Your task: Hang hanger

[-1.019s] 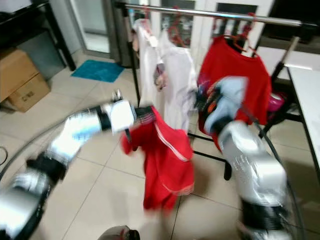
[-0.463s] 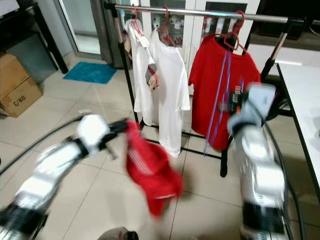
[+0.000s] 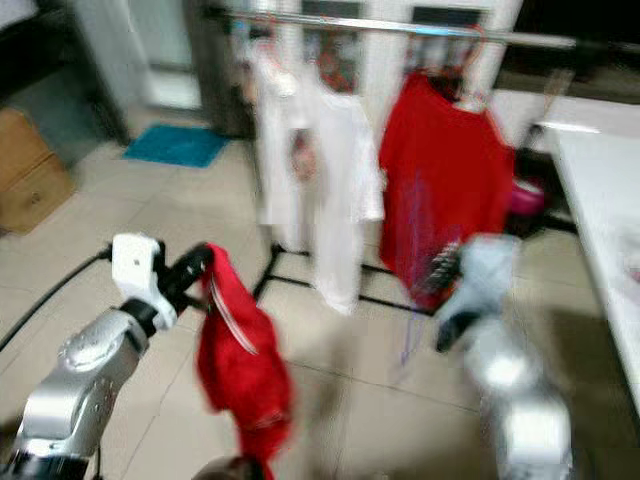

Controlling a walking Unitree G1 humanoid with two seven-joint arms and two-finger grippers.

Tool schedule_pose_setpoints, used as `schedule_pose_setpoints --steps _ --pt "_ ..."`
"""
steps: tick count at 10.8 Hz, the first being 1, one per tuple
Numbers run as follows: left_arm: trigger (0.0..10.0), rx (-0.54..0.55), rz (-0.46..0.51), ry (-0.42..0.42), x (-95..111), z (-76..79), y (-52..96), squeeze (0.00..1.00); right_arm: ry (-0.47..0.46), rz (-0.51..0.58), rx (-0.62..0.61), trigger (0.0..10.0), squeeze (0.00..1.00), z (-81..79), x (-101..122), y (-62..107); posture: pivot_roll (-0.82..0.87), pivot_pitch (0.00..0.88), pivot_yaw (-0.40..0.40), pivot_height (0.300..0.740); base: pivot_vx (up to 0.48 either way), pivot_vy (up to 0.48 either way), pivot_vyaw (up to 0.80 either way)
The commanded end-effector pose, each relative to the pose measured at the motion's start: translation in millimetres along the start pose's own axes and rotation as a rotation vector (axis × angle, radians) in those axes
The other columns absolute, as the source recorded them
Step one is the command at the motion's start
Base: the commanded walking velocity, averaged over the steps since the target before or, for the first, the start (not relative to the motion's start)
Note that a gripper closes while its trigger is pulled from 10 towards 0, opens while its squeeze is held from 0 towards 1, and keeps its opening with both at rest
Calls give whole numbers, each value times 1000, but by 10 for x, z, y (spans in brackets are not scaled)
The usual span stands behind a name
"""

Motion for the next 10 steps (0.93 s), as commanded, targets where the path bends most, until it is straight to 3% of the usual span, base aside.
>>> schedule_pose_setpoints --steps 1,2,3,4,5,7,8,10 --pt "10000 -19 42 -26 146 85 -25 0 -1 18 9 10000 0 -79 42 45 78 49 21 740 0 0 -788" --pt "10000 15 26 -40 128 101 -5 0 -9 -14 22 10000 0 -200 -66 93 76 52 17 740 0 0 -788" --pt "10000 21 11 -57 111 109 2 0 9 -18 29 10000 0 -214 -75 97 74 49 23 740 0 0 -788" --pt "10000 -4 -46 -168 24 185 -4 0 26 -16 22 10000 0 -196 -85 120 82 44 59 740 0 0 -788" --pt "10000 -40 -61 -224 -16 231 -24 0 20 -15 -3 10000 0 -164 -104 142 66 44 75 740 0 0 -788" --pt "10000 -26 -51 -160 28 220 -99 0 11 -7 -11 10000 0 -187 -76 189 47 53 102 740 0 0 -800" --pt "10000 -36 -64 -133 -9 285 -141 0 -13 -10 -34 10000 0 -205 -100 226 40 45 102 740 0 0 -800" --pt "10000 -15 -26 -134 28 291 -124 0 -33 -36 -67 10000 0 -174 -144 177 58 44 66 740 0 0 -800"
Point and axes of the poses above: a point about 5 cm out from each wrist's last joint towards the gripper, its own y axis pointing back from the gripper into the wrist, its own x axis along the axis of the wrist's last joint, z = x × y, the point moved 5 cm from there along -y, pointing out of the wrist towards the gripper, and after that the axes turned 10 degrees about y, right-handed, at the moved point
